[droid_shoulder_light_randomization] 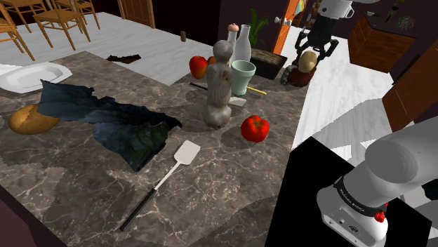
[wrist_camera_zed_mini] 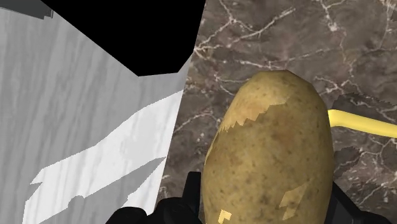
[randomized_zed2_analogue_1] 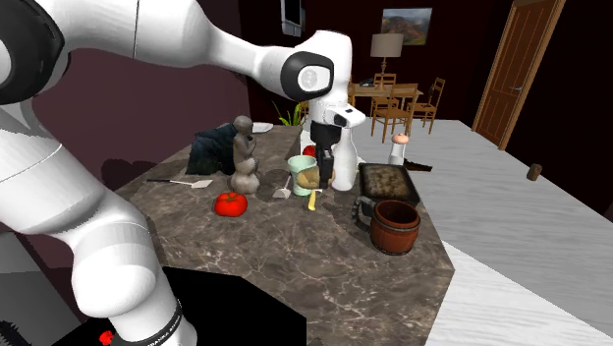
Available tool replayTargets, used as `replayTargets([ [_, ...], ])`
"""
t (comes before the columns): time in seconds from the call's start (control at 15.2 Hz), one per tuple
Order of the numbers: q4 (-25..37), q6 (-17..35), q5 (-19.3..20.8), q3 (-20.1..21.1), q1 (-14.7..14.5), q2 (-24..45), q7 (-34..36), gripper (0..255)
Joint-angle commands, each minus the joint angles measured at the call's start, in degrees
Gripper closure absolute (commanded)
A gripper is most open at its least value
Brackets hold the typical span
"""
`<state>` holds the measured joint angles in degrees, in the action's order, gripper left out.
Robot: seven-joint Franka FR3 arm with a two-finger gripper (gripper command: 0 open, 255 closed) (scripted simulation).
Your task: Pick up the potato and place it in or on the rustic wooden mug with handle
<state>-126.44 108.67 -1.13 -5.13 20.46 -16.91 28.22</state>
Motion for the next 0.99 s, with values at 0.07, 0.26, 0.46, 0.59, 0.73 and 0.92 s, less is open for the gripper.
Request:
replayTargets([
  [0.07,2.0,-2.3,0.0,0.1,0.0,-0.3,0.2,255],
  [0.26,6.0,-2.6,0.0,-1.1,0.5,3.5,-1.6,255],
  [0.46,12.3,-3.1,-0.4,-2.8,1.4,9.4,-4.4,255],
  [0.59,16.8,-3.7,-0.9,-3.8,2.0,13.5,-6.2,255],
  [0.73,21.8,-4.6,-1.5,-4.7,2.8,17.6,-8.0,255],
  [0.92,30.0,-6.5,-2.7,-5.8,4.1,24.2,-10.5,255],
])
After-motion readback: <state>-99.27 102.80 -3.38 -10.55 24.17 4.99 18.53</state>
